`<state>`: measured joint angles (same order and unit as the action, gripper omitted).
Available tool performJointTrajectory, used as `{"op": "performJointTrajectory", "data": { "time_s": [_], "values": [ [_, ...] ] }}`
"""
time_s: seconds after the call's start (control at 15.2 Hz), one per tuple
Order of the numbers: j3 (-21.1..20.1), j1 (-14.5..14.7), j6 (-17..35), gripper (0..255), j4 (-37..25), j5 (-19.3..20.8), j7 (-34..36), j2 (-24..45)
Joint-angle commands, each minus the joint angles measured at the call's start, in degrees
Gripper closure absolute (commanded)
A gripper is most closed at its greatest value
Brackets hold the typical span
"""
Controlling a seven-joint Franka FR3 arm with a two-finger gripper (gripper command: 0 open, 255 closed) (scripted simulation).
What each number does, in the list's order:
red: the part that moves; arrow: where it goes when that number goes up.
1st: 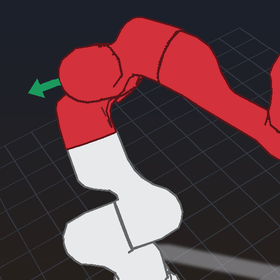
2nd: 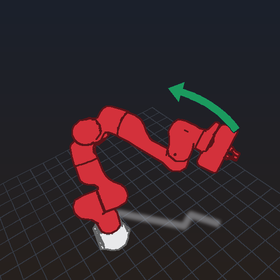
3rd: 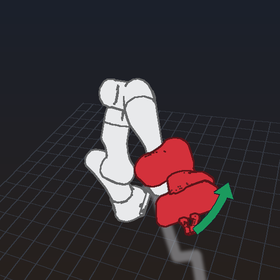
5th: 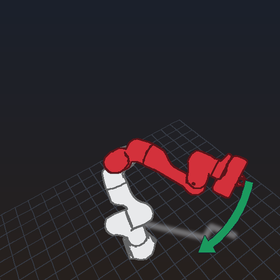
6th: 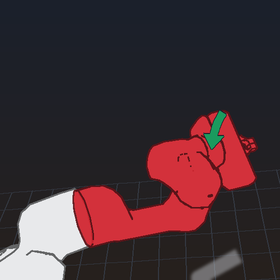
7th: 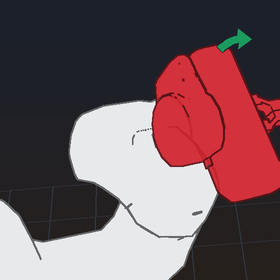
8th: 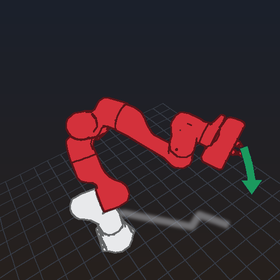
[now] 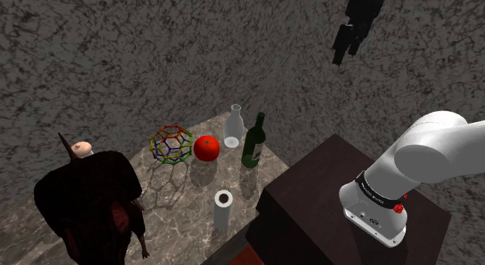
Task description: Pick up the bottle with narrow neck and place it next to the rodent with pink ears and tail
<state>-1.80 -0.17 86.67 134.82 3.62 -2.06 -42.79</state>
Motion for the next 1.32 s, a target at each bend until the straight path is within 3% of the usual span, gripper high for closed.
{"op": "performJointTrajectory", "data": {
  "time_s": [0.0, 0.66, 1.25],
  "values": [
    [0.00, 0.00, 0.00, 0, 0.00, 0.00, 0.00, 0.00],
    [-1.86, 1.06, 19.80, 0, 4.56, -2.22, 3.08, 14.36],
    [-3.59, 1.83, 35.53, 0, 1.59, -2.94, 5.56, 32.17]
  ]
}}
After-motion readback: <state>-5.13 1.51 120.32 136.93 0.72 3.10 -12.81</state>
